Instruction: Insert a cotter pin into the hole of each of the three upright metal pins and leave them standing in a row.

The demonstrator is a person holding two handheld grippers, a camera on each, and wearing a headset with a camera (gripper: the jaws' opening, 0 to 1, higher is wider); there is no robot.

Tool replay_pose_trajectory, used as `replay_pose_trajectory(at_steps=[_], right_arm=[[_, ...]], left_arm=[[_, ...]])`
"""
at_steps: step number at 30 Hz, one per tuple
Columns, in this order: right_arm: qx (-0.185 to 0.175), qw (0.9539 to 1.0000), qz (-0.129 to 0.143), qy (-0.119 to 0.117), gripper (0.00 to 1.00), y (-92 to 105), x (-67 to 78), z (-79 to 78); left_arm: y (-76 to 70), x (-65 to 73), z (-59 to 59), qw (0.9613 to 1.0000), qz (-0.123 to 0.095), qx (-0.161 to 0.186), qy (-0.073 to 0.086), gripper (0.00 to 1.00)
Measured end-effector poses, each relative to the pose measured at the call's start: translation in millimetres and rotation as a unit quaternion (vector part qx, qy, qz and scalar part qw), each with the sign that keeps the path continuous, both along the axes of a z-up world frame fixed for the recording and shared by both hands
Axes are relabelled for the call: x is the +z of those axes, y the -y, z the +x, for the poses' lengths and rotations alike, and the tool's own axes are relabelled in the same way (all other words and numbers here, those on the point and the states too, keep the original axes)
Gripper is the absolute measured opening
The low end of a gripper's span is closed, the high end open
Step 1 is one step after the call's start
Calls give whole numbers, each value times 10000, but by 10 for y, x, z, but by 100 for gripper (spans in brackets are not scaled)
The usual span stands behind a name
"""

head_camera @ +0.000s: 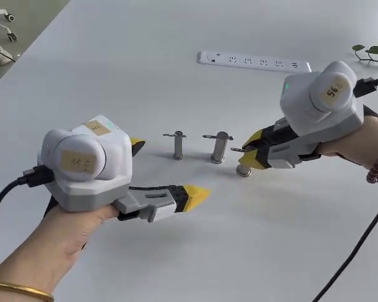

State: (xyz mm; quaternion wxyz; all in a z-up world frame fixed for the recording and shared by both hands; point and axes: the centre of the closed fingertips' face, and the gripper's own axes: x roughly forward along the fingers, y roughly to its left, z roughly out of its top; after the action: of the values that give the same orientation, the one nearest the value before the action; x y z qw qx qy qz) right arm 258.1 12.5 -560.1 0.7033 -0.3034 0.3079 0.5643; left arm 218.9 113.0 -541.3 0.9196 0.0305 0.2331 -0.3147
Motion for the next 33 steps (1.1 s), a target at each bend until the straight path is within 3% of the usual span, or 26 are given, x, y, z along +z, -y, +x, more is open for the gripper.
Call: replay_pose_trajectory(at_steps=[4, 8, 19, 33], right_arm=[[13, 10000, -52, 7, 8, 50, -21, 39], [50, 9998, -144, 117, 8, 107, -41, 83], [120, 9994, -227, 216, 8, 185, -57, 191], [173, 9998, -90, 3, 8, 206, -69, 247]], left_arm=[[-18, 15, 13, 10000, -10, 27, 14, 85], [-52, 81, 61, 9997, -1, 138, 207, 83], [-32, 18, 42, 10000, -25, 80, 31, 86], [-67, 50, 56, 9999, -116, 119, 6, 95]])
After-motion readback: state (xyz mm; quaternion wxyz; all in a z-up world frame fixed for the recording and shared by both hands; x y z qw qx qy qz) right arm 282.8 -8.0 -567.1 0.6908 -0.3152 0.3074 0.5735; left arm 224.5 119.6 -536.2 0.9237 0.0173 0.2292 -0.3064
